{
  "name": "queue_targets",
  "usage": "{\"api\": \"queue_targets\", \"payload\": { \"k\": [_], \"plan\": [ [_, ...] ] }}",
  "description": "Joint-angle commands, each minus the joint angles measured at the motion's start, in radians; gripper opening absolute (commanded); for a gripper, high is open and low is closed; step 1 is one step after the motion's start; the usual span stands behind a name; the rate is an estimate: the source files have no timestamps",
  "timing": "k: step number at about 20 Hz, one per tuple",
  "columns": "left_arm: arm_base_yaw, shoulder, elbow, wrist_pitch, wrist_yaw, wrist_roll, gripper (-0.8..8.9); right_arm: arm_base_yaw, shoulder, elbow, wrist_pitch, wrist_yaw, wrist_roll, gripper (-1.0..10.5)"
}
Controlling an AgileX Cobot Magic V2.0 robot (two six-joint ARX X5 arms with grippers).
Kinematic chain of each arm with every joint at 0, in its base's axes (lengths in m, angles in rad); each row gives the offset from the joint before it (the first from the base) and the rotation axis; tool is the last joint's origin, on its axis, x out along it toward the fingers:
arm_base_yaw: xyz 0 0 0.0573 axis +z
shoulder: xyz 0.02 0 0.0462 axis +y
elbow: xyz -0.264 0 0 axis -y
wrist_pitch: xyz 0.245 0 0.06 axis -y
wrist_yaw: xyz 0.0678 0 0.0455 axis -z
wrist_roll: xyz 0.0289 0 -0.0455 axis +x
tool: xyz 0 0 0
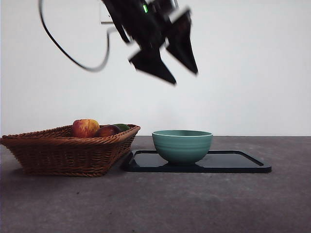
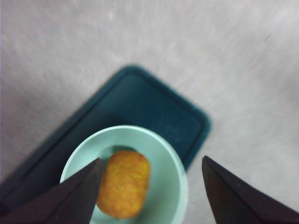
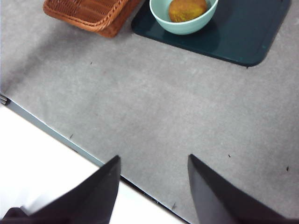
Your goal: Pick up the wifruite, put it on the bowl, pick up the plate, put it on desk
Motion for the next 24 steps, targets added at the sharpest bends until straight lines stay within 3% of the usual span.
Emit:
{"api": "queue_targets", "payload": {
  "k": [1,6,22,24],
  "plan": [
    [-0.010,0.095,0.049,0.007,-0.005,0.078,3.44,0.006,0.002,0.006,-0.005,-0.004,0.011,2.3],
    [-0.010,0.203,0.050,0.010,-0.054,0.156,3.44,0.006,0.002,0.006,-0.018,-0.004,0.011,2.3],
    [-0.019,0.262,0.049,0.011,-0.087,0.209,3.42,0.006,0.002,0.006,-0.035,-0.004,0.019,2.3],
    [-0.021,0.262,0.049,0.010,-0.087,0.209,3.07,0.006,0.002,0.006,-0.035,-0.004,0.018,2.3]
  ]
}}
